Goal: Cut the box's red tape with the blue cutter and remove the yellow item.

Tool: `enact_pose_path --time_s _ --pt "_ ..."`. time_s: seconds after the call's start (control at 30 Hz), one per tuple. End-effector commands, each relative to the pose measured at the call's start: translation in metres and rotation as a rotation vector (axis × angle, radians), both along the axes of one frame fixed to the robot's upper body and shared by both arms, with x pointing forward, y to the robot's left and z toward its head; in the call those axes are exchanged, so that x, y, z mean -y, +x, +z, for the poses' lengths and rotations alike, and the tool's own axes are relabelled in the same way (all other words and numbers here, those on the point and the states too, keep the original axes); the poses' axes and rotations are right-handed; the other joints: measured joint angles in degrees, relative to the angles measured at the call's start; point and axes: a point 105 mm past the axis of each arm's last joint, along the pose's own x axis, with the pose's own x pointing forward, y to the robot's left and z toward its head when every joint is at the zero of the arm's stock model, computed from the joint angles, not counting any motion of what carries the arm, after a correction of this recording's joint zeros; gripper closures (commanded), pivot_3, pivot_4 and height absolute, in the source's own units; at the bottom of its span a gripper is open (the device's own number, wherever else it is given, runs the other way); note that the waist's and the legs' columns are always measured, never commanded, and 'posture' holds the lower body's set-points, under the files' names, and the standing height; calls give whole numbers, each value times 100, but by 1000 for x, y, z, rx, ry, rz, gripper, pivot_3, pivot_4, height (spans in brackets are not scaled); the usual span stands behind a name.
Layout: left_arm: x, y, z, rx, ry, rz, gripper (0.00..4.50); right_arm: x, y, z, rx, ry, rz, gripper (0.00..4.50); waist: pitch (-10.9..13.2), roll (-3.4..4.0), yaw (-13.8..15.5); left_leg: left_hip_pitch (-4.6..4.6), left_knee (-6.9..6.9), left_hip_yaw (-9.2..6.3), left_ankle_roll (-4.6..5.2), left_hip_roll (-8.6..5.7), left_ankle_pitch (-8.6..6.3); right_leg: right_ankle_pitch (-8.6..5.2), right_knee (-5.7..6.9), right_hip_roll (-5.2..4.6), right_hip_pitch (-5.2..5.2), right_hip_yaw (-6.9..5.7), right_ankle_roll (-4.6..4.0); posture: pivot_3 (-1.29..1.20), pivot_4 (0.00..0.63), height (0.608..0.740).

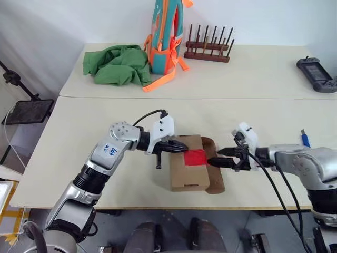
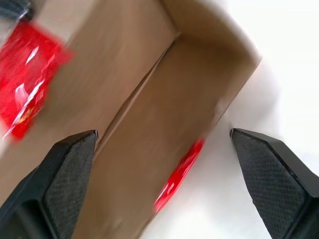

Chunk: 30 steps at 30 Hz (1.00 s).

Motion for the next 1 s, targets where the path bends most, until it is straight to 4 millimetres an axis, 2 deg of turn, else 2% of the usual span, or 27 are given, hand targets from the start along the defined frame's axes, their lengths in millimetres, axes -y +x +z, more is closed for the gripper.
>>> enact_pose_path --time_s 0.03,0.17,0.27,0.43,0.5,0.57,0.63,0.73,0.83,0.93,1.0 --pt "-2 -4 -11 -21 35 8 4500 6 10 -4 123 -175 6 42 0 0 7 -1 0 1 -1 0 0 0 2 1 -3 -1 0 0 150 740" --pt "-4 -5 -11 -20 39 15 4500 -6 -3 -7 161 -268 140 42 0 -1 27 -1 0 1 1 0 1 0 0 6 -2 -7 0 0 150 740" --pt "-4 -4 -11 -17 41 20 4500 -5 -4 -3 182 -297 154 42 0 0 34 -3 -1 -2 20 5 12 0 -6 11 -2 -8 0 0 150 740" --pt "-3 -4 -11 -19 41 20 4500 9 -7 16 60 -104 52 42 1 0 50 -7 0 -3 22 4 12 0 -9 6 -2 -8 0 0 150 740" --pt "-3 -4 -12 -20 41 17 4500 21 -15 14 -19 -89 43 42 1 0 49 -8 0 -6 23 5 12 0 -10 3 -2 -5 -1 0 150 740" --pt "-3 -4 -12 -21 41 15 4500 32 -27 9 -172 36 21 42 1 0 57 -9 -1 -8 24 5 11 0 -12 0 -1 -2 -1 0 150 740" --pt "-2 -4 -12 -22 42 14 4500 32 -38 7 -287 151 36 42 1 1 51 -11 -1 -15 25 7 9 0 -19 -4 3 1 -1 0 150 740" --pt "-2 -4 -12 -21 42 11 4500 22 -46 0 -369 225 92 42 0 2 47 -10 -1 -13 26 14 7 1 -23 -11 3 5 -3 0 150 740" --pt "-3 -4 -12 -20 42 12 4500 13 -43 -13 -410 233 100 42 -1 0 37 -9 -1 -11 18 22 3 3 -26 -10 3 5 -6 0 150 740" --pt "-4 -3 -11 -18 42 14 4500 2 -37 -13 -439 310 101 42 -8 -12 20 -5 0 -8 -11 30 -13 5 -26 -3 4 4 -10 0 150 740" --pt "-5 -2 -11 -16 44 17 4500 -4 -34 -17 -455 314 108 409 -9 -13 9 -3 0 -6 -14 33 -12 6 -24 0 5 2 -12 0 150 740"
